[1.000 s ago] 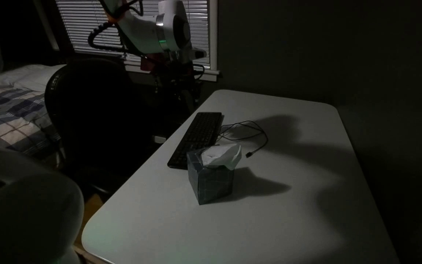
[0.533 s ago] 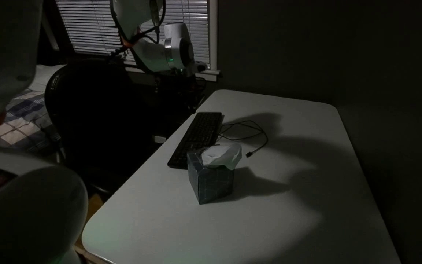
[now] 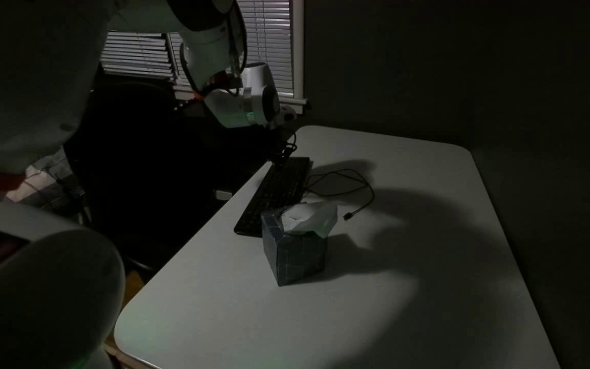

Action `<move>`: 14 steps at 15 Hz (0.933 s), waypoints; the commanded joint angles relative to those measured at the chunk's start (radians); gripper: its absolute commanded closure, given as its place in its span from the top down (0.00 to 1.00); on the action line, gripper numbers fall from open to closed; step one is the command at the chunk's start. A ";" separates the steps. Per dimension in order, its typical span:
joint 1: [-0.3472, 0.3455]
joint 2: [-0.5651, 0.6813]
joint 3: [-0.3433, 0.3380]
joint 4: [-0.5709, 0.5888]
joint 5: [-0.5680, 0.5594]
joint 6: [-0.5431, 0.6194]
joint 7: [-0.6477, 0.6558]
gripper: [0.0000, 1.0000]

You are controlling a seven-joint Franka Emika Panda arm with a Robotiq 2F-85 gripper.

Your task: Press a button on the right side of the keyboard

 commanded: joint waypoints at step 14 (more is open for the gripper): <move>0.018 0.102 -0.037 0.068 0.037 0.124 -0.050 0.00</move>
